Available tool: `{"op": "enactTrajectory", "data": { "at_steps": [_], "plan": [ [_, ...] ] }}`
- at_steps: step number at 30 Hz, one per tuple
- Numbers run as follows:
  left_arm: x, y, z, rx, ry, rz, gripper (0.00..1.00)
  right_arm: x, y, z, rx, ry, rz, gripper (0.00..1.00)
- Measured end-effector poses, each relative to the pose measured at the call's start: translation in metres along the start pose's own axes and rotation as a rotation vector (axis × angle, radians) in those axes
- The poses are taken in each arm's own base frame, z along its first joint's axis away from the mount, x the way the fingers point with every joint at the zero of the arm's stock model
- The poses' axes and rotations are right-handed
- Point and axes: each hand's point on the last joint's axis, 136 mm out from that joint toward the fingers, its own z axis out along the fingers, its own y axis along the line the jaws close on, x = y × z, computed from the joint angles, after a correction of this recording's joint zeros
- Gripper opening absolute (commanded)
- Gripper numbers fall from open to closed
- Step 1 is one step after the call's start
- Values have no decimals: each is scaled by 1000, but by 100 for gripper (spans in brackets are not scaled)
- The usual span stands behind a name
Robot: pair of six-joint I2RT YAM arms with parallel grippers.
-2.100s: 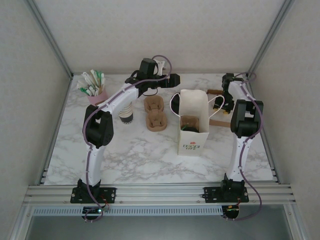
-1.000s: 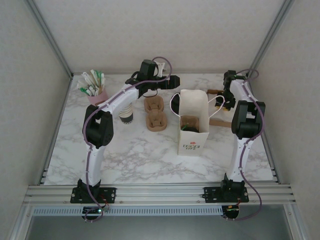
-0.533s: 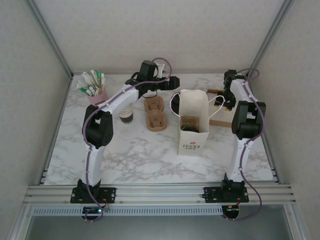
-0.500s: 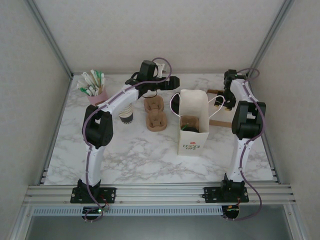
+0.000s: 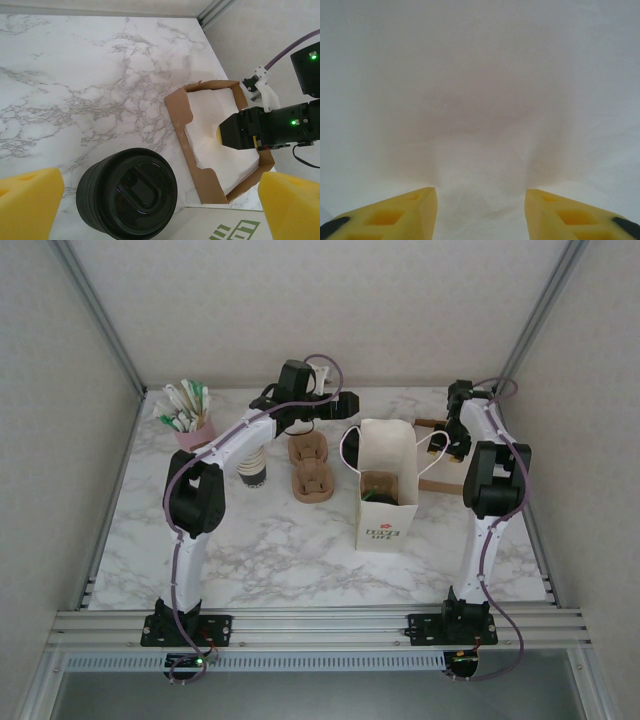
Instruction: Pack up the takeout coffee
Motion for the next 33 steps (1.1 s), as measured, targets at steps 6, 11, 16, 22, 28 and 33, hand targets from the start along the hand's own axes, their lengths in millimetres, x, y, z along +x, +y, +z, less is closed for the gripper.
{"op": "enactTrajectory", "data": {
  "at_steps": [6, 11, 16, 22, 28, 33],
  "plan": [
    [1, 1, 0, -2, 2, -2, 100, 4, 2, 12, -6, 30, -1, 45],
    [1, 1, 0, -2, 3, -1, 100, 5, 2, 14, -6, 37, -2, 33],
    [1, 1, 0, -4, 2, -1, 100, 5, 2, 14, -7, 37, -4, 26],
    [2, 1, -1, -5, 2, -2, 100, 4, 2, 12, -6, 31, -4, 20],
    [-2, -2, -5, -1, -7, 3, 100, 1, 2, 1, -13, 8, -3, 16],
    [-2, -3, -5, -1, -7, 4, 99, 0, 2, -4, -16, -3, -2, 14]
  ]
}}
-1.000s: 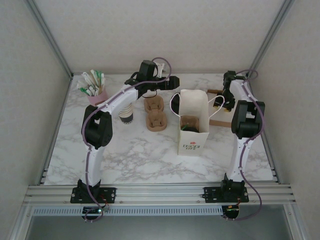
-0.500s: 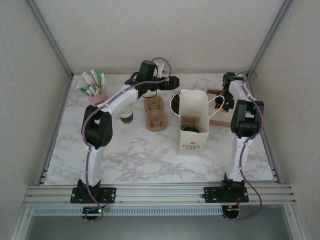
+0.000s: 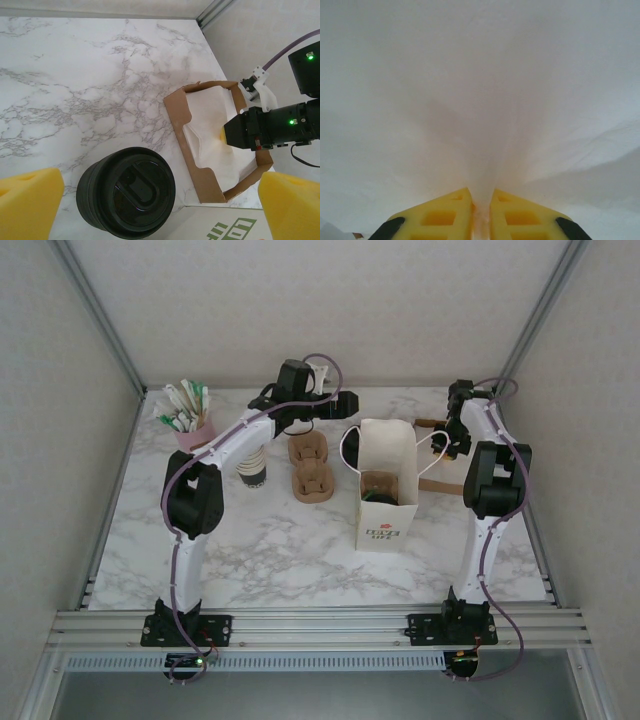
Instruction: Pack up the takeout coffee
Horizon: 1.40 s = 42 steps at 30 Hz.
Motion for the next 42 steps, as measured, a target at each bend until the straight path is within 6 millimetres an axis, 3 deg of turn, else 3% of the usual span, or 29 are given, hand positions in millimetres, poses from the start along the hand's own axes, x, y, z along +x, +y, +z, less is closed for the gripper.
{"op": "enactTrajectory", "data": {
  "at_steps": [22, 27, 29, 34, 38, 42],
  "plan": [
    [-4, -6, -11, -1, -16, 13, 100, -8, 2, -32, -19, -71, 0, 11],
    [-9, -12, -18, 6, -34, 22, 100, -9, 2, -36, -21, -78, 1, 7],
    [-10, -14, -20, 7, -40, 25, 100, -9, 2, -36, -22, -80, 3, 0],
    [-7, -13, -24, 5, -47, 26, 100, -9, 1, -40, -22, -89, 6, 0],
    [-5, -14, -33, -6, -60, 29, 100, -9, 0, -62, -29, -146, 10, 0],
    [-11, -22, -46, 5, -95, 45, 100, -15, -1, -101, -50, -263, 17, 0]
  ]
}}
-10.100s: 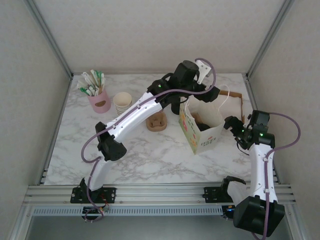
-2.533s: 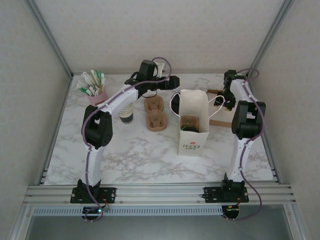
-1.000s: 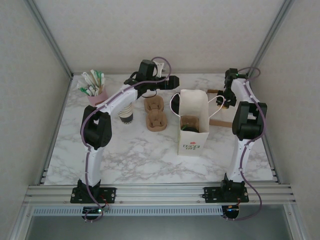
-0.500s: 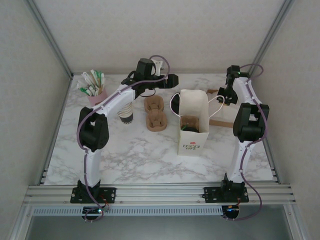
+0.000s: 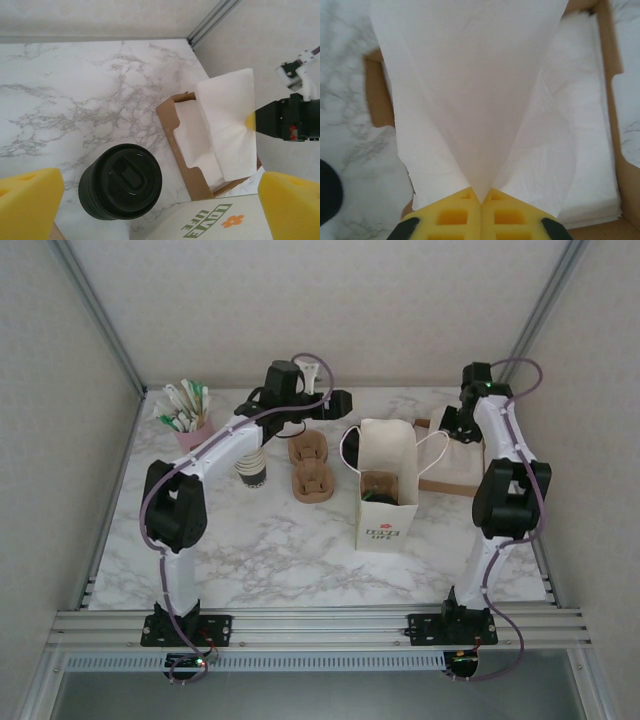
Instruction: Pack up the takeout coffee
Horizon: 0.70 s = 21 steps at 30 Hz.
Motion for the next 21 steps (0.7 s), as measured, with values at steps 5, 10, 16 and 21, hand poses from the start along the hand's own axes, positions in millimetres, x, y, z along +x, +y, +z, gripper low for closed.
{"op": "enactTrajectory", "data": {
  "at_steps": [5, 10, 16, 21],
  "plan": [
    [-13, -12, -20, 12, -64, 26, 100, -11, 1, -36, -30, -127, 17, 0],
    [-21, -22, -40, 16, -124, 47, 100, -14, 1, -64, -54, -210, 21, 0],
    [-32, -34, -68, 19, -202, 72, 100, -20, 4, -115, -111, -347, 28, 0],
    [-46, -53, -93, 32, -270, 106, 100, -22, 12, -171, -205, -489, 27, 0]
  ]
}}
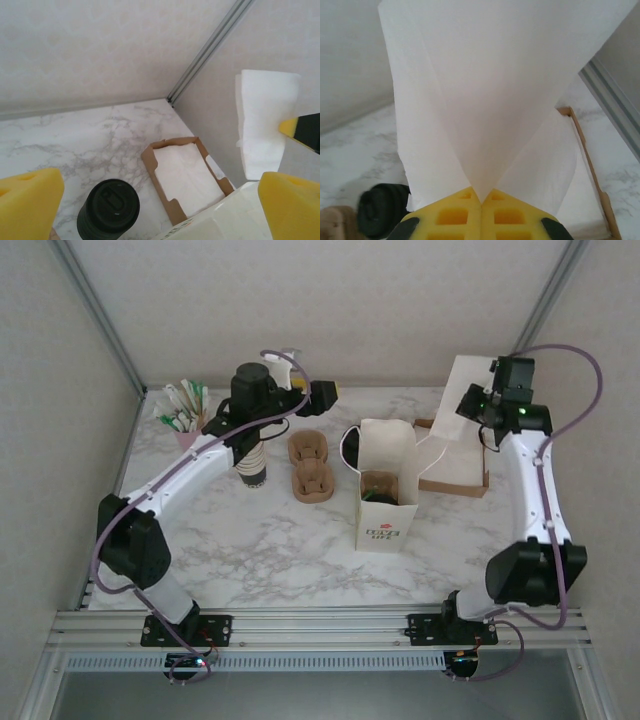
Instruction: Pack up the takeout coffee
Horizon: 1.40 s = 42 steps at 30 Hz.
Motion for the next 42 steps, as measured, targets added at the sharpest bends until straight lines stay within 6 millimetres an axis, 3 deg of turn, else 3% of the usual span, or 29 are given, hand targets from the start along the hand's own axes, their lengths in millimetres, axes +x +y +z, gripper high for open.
{"op": "enactTrajectory", "data": {
  "at_steps": [6, 12, 19, 24, 31, 35, 42],
  "plan": [
    [-20, -38, -21, 26, -70, 96, 99, -25, 30, -55, -147, -134, -12, 0],
    [-36, -86, -47, 67, -143, 200, 100, -30, 65, -88, -285, -170, -53, 0],
    [-46, -120, -71, 134, -184, 237, 100, -23, 115, -131, -479, -209, -167, 0],
    [-44, -140, -76, 242, -144, 137, 100, -11, 148, -157, -594, -232, -265, 0],
    [-69, -171, -85, 369, -120, -92, 100, 9, 169, -165, -665, -240, -335, 0],
    [-72, -171, -86, 342, -115, -159, 100, 23, 178, -158, -680, -203, -363, 0],
    [-66, -162, -85, 204, -150, -113, 100, 51, 185, -150, -685, -102, -391, 0]
  ]
}}
